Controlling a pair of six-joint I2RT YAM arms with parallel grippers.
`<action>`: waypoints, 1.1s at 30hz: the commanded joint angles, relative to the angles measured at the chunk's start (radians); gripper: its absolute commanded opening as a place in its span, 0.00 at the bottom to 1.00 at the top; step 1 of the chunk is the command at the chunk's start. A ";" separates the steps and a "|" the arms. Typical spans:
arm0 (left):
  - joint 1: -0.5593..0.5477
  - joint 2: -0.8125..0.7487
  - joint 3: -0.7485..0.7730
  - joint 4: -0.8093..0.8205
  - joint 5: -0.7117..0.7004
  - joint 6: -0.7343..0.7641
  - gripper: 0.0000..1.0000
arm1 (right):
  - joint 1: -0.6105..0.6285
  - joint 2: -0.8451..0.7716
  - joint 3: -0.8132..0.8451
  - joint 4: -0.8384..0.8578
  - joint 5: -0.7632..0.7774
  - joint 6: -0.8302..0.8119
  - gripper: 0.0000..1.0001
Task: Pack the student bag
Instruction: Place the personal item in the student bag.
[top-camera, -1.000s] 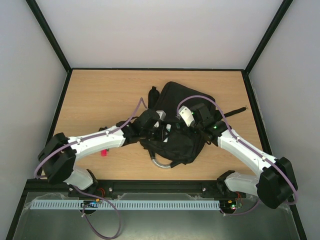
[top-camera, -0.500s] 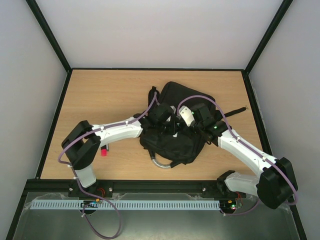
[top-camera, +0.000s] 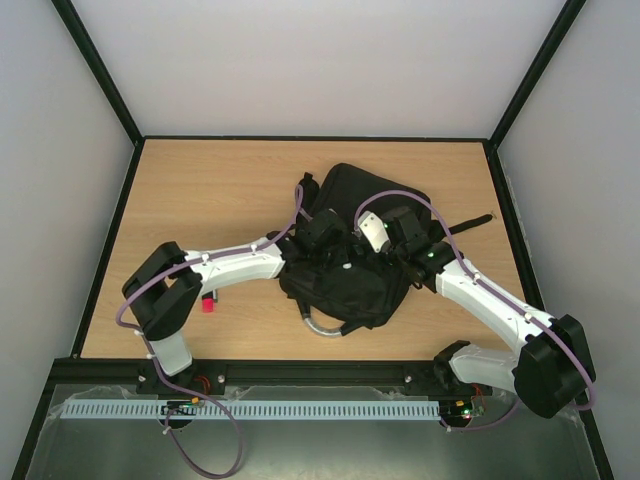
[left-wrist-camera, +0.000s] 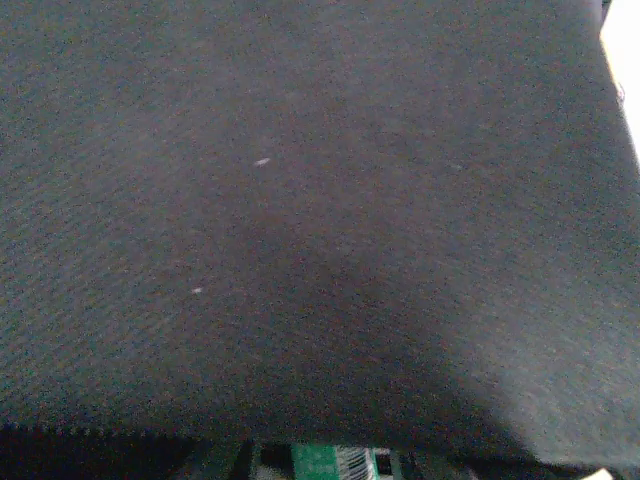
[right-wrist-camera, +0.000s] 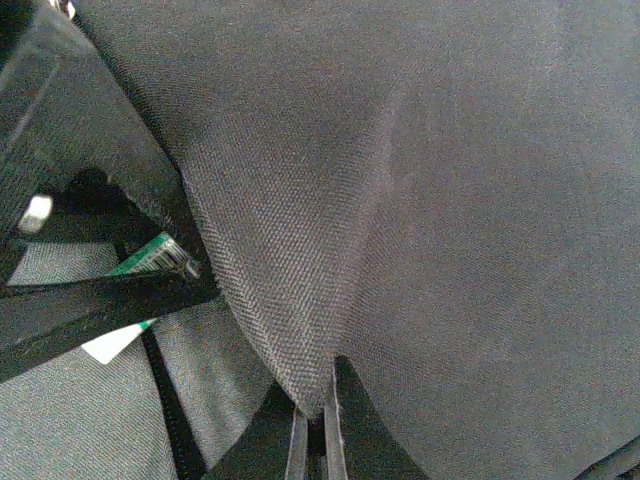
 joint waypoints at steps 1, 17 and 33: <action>-0.003 -0.050 0.001 -0.027 -0.041 0.009 0.41 | -0.003 -0.030 -0.007 0.014 -0.028 0.007 0.01; -0.109 -0.174 -0.163 -0.045 0.059 0.125 0.21 | -0.003 -0.024 -0.007 0.012 -0.040 0.005 0.01; -0.082 -0.046 -0.074 0.095 -0.104 0.080 0.02 | -0.004 -0.031 -0.007 0.009 -0.039 0.005 0.01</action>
